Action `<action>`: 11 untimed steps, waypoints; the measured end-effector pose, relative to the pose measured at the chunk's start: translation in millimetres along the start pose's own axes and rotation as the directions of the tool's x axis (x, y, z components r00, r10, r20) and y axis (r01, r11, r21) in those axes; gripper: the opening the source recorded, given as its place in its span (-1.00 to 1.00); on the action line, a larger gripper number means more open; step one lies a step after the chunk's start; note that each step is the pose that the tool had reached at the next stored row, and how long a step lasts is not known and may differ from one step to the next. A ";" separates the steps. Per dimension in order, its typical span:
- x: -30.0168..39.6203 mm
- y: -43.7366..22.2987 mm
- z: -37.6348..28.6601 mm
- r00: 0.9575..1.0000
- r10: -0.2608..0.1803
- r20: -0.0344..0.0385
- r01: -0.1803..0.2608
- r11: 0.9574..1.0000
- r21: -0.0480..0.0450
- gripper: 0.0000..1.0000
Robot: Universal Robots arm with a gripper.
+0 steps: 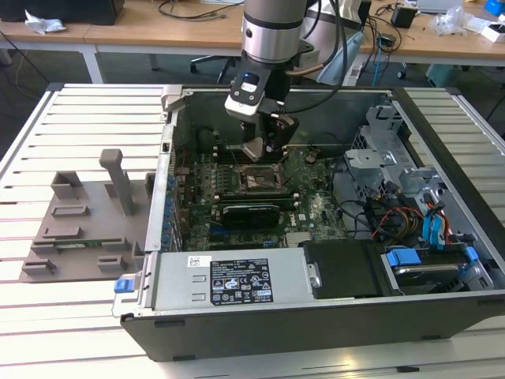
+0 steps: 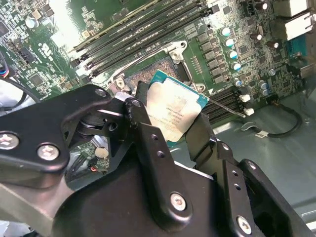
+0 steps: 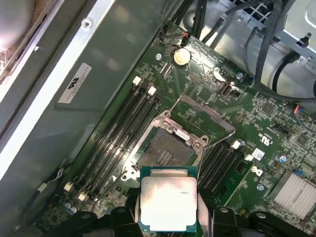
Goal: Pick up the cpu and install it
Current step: 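Place the cpu into insertion slot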
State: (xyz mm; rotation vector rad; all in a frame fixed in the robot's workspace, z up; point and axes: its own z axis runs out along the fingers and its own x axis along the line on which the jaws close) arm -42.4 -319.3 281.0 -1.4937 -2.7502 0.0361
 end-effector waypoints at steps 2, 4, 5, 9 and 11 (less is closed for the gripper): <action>0.0 0.0 0.0 1.000 0.024 -0.001 -0.024 1.000 0.000 0.09; 0.0 0.0 0.0 0.999 0.040 -0.001 -0.040 0.999 0.000 0.09; 0.0 0.0 0.1 0.999 0.049 -0.001 -0.049 0.999 0.000 0.09; 0.0 0.0 0.1 0.997 0.073 -0.002 -0.073 0.997 0.000 0.09; 0.0 0.0 0.1 0.996 0.084 -0.002 -0.084 0.996 0.000 0.09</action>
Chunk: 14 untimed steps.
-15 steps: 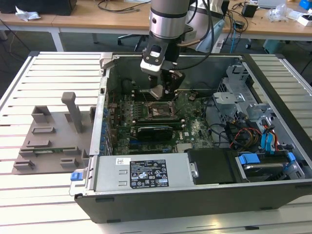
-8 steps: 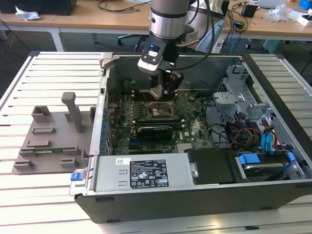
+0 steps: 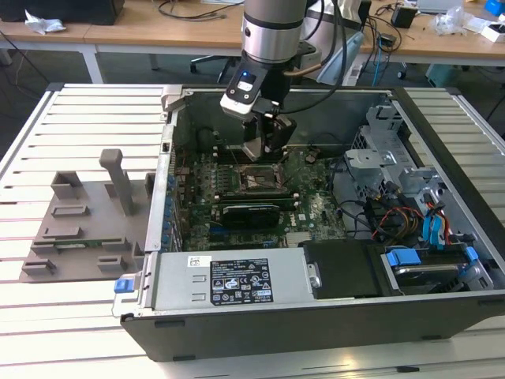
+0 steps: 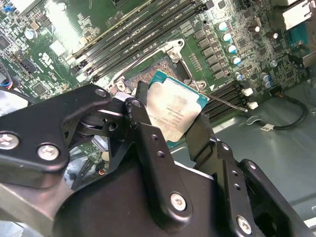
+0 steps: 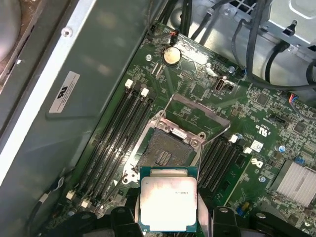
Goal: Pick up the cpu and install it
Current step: 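Place the cpu into insertion slot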
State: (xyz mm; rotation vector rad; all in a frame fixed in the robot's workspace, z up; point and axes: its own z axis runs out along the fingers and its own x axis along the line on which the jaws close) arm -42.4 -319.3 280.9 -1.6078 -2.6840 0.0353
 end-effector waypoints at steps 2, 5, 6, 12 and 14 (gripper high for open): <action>0.0 0.0 0.0 1.000 0.019 -0.001 -0.019 1.000 0.000 0.09; 0.0 0.0 0.0 0.999 0.037 -0.001 -0.037 0.999 0.000 0.09; 0.0 0.0 0.0 0.999 0.042 -0.001 -0.042 0.999 0.000 0.09; 0.0 0.0 0.0 0.996 0.094 -0.002 -0.094 0.996 0.000 0.09; 0.0 0.0 0.1 0.994 0.110 -0.003 -0.110 0.994 0.000 0.09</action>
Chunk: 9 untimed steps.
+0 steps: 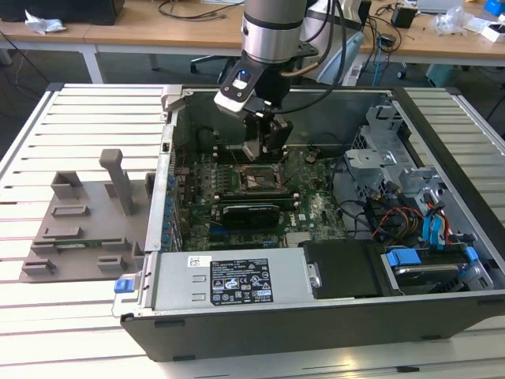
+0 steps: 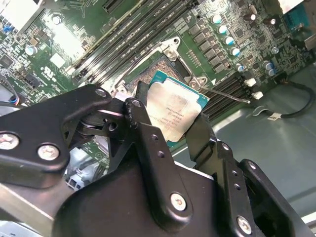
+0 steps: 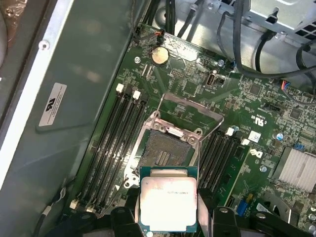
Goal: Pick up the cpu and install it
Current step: 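Place the cpu into insertion slot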
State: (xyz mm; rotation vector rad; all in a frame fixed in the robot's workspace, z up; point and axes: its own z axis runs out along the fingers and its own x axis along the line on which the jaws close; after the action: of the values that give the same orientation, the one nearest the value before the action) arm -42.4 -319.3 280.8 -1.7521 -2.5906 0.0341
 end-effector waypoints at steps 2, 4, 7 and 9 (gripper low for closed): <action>0.0 0.0 0.0 1.000 0.015 0.000 -0.015 1.000 0.000 0.09; 0.0 0.0 0.0 1.000 0.031 -0.001 -0.031 1.000 0.000 0.09; 0.0 0.0 0.0 0.998 0.059 -0.001 -0.059 0.998 0.000 0.09; 0.0 0.0 0.0 0.997 0.074 -0.002 -0.074 0.997 0.000 0.09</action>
State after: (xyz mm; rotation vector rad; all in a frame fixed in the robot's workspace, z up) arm -42.4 -319.3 280.8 -1.8462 -2.5235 0.0333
